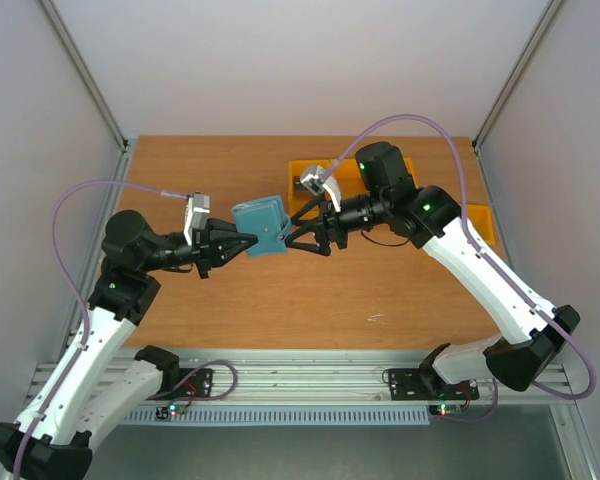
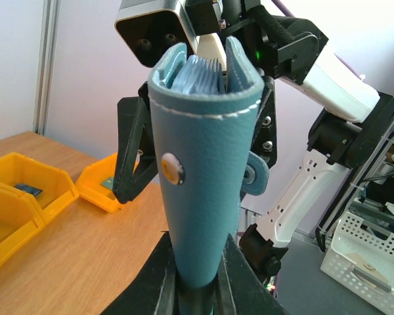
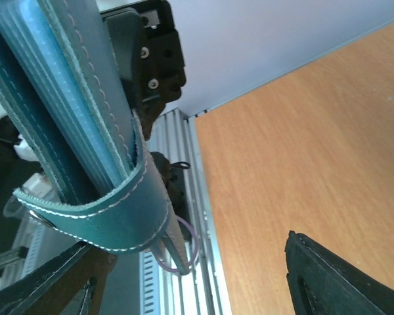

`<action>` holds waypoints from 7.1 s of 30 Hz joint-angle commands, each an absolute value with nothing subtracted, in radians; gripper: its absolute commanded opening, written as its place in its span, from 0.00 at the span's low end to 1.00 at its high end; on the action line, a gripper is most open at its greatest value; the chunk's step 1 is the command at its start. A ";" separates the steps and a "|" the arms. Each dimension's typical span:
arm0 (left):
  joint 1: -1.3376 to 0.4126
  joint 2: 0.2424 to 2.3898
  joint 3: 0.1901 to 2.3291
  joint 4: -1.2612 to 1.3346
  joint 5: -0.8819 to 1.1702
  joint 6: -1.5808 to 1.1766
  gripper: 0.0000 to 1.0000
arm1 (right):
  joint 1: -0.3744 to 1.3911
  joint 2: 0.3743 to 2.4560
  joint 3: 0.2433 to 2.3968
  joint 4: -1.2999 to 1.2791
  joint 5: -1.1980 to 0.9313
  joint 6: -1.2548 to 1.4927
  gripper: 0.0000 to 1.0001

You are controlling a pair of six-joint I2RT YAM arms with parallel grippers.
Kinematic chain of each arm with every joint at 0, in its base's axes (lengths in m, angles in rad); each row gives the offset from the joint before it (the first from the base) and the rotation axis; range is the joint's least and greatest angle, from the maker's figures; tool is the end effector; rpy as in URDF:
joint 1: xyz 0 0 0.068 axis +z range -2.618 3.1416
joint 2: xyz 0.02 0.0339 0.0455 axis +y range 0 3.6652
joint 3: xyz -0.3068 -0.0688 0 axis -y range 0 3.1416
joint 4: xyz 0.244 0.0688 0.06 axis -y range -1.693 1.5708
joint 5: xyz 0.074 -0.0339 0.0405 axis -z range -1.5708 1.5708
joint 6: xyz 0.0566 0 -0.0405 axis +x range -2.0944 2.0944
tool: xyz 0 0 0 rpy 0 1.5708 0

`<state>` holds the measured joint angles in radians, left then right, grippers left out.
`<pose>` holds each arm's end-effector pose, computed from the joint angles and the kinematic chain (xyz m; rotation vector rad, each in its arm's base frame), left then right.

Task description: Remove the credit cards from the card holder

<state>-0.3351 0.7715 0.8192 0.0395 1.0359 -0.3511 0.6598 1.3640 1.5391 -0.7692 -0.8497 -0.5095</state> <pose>0.1194 -0.0931 0.4079 0.8749 1.4324 -1.2882 0.1945 0.2047 0.4530 -1.5321 1.4281 0.9999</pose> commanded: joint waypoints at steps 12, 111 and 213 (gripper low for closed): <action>-0.336 0.755 0.844 0.090 1.046 -0.343 0.00 | 0.792 1.408 1.598 -0.664 -0.849 -0.454 0.71; -0.237 0.681 0.760 0.174 0.832 -0.439 0.00 | 0.836 1.486 1.874 -0.919 -0.639 -0.488 0.41; -0.238 0.685 0.747 0.085 0.810 -0.407 0.00 | 0.847 1.554 1.809 -0.744 -0.499 -0.388 0.38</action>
<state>-0.2386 0.6941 0.7532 0.0177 0.7792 -0.4137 0.8352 1.5444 1.7775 -0.7898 -0.4244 -0.4168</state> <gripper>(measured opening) 0.040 0.461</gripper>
